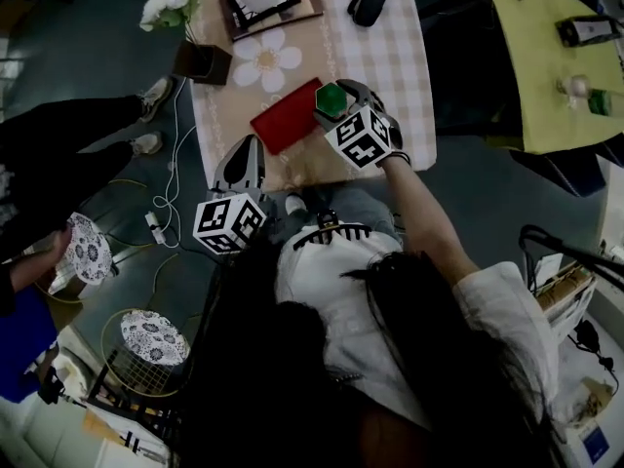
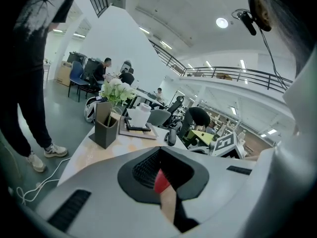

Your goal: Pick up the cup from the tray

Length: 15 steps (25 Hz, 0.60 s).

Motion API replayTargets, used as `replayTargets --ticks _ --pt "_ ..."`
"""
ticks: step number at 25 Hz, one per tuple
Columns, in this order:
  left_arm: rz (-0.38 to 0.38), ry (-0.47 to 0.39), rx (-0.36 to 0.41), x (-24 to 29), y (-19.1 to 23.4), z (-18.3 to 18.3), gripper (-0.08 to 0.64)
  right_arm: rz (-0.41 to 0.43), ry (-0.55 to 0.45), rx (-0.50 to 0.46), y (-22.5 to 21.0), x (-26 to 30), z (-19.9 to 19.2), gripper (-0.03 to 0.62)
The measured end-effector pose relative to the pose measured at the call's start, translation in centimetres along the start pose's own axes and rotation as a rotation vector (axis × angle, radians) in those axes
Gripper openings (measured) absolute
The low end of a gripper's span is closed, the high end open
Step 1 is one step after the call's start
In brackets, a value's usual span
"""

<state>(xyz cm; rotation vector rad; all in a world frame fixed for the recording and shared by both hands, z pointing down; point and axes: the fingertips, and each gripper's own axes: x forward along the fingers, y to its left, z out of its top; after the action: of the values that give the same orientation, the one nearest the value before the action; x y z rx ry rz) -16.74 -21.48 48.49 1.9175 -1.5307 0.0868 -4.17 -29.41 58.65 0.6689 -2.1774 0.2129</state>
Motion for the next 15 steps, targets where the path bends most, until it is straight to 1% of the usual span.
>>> replayTargets --ticks 2,4,8,12,15 --pt "-0.017 0.006 0.012 0.6 -0.4 0.1 0.009 -0.051 0.007 0.066 -2.0 -1.0 -1.6 0.324" --pt "-0.038 0.02 0.011 1.6 -0.9 -0.4 0.009 -0.101 0.021 0.1 -3.9 -2.1 -3.2 0.324" --pt "-0.065 0.078 0.019 2.8 -2.0 -2.2 0.009 -0.171 0.033 0.182 -6.4 -3.5 -5.7 0.324" --pt "-0.117 0.116 0.035 4.0 -4.1 -3.1 0.009 -0.187 0.056 0.254 -7.7 -3.9 -8.1 0.324" --pt "-0.137 0.117 0.05 4.6 -5.2 -2.8 0.009 -0.18 0.072 0.285 -7.9 -3.4 -9.2 0.324"
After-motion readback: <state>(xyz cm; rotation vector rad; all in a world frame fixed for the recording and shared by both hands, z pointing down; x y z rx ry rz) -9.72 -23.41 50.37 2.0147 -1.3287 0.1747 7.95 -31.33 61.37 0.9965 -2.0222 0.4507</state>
